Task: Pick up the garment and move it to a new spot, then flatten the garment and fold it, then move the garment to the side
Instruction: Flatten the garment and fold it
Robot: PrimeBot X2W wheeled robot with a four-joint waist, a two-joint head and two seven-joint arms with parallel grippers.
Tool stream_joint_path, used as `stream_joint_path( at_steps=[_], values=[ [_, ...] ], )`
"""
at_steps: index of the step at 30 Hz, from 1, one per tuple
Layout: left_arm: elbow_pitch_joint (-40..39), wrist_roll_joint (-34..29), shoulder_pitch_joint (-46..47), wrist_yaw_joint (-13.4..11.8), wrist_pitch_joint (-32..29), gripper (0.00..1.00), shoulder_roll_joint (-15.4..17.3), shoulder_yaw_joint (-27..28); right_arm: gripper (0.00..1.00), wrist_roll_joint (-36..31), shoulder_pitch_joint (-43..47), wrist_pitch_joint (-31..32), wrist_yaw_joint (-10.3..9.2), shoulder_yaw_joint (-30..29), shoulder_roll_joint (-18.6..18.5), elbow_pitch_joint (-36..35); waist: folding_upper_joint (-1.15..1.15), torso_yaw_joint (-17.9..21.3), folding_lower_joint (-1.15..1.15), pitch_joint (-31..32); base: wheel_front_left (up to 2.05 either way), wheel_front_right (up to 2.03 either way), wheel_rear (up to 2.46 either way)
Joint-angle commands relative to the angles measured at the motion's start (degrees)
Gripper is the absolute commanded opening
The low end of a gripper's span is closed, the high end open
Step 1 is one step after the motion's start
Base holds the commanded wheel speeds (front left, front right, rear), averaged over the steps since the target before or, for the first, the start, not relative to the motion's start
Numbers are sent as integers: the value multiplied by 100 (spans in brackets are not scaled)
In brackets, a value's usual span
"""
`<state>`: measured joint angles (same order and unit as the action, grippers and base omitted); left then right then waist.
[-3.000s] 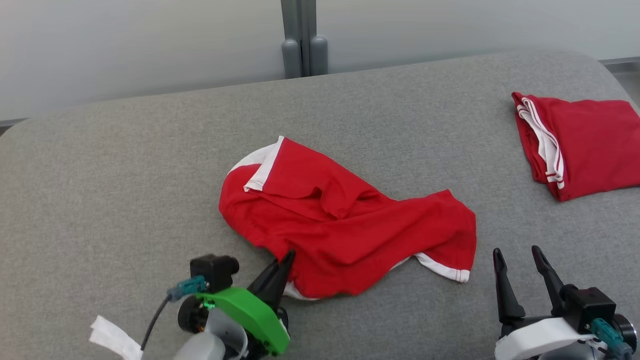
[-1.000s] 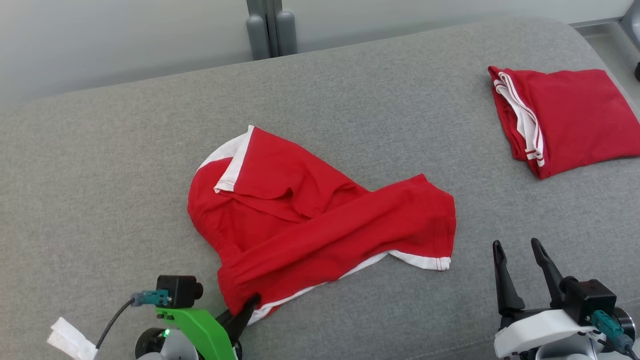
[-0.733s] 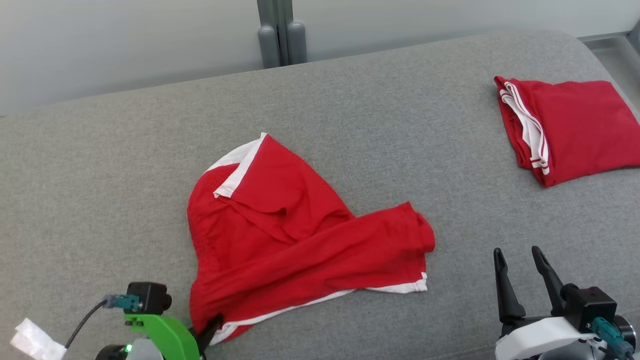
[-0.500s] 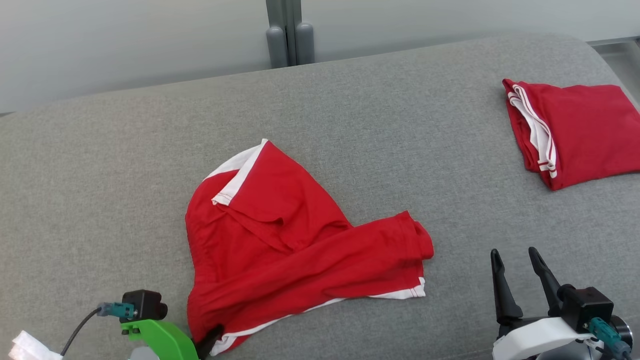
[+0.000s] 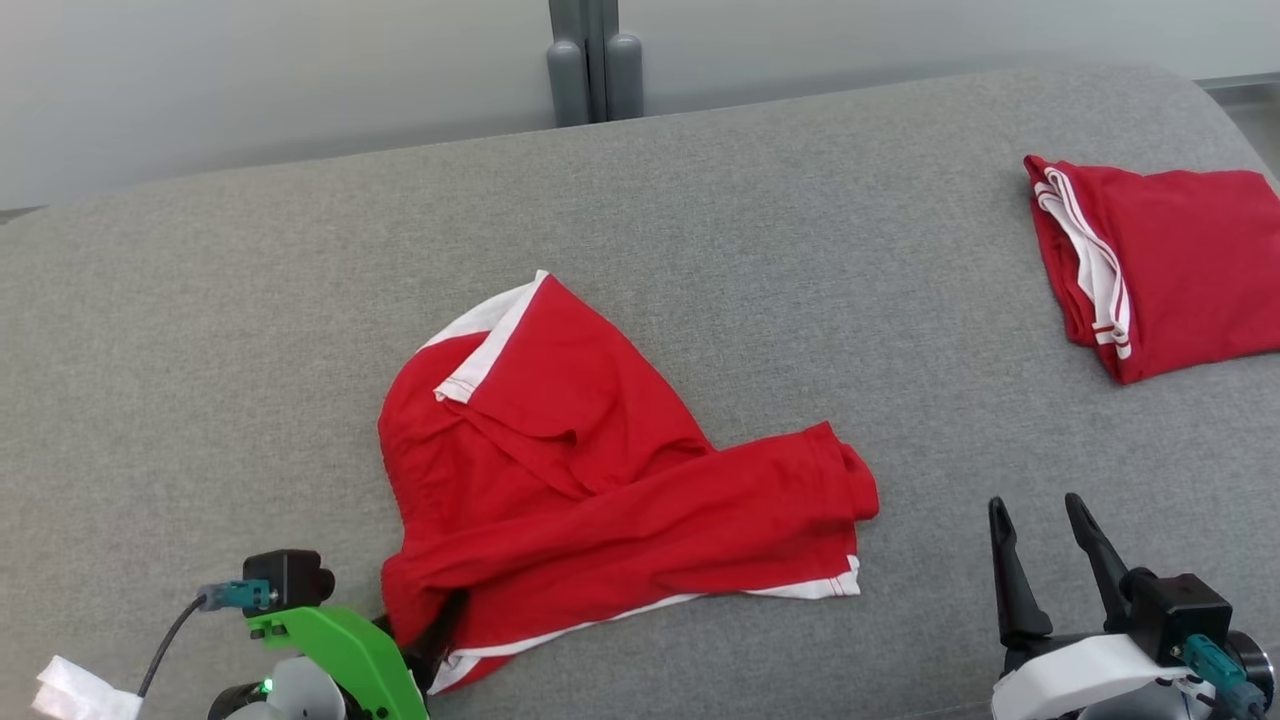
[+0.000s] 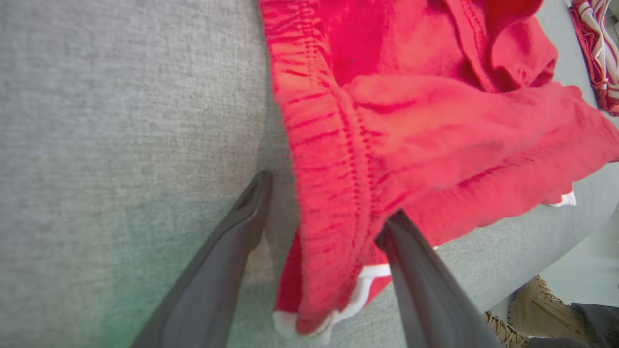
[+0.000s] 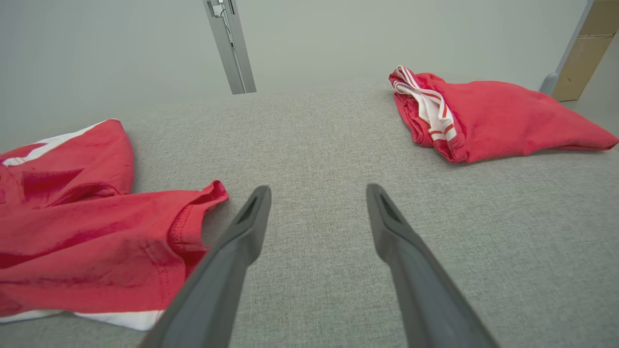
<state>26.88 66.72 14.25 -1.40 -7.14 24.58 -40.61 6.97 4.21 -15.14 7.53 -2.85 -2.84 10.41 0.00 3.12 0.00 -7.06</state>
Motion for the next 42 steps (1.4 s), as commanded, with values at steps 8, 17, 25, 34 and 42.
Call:
stream_joint_path(
  at_steps=[8,17,25,34,42],
  values=[
    [66,-219,-398,-6,691,100,148,89,100,44,161,1,-8,4,-13,31,0,-207,0,327,0,0,0],
    [-354,-792,-827,-188,1865,100,65,64,100,-58,241,1,-8,-184,-12,-107,0,-361,0,537,0,0,0],
    [-906,-1572,-1234,-148,2242,100,-278,719,100,-93,320,1,-8,-267,-12,-230,0,-425,0,654,0,0,0],
    [-1962,-3560,-2279,163,2231,100,-1226,2658,100,-84,378,1,-9,-358,-12,-483,0,-505,0,711,0,0,0],
    [-2177,-4822,-2771,740,2232,100,-1916,3879,100,-119,451,2,-9,-306,-11,-529,0,-586,0,861,0,0,0]
  ],
)
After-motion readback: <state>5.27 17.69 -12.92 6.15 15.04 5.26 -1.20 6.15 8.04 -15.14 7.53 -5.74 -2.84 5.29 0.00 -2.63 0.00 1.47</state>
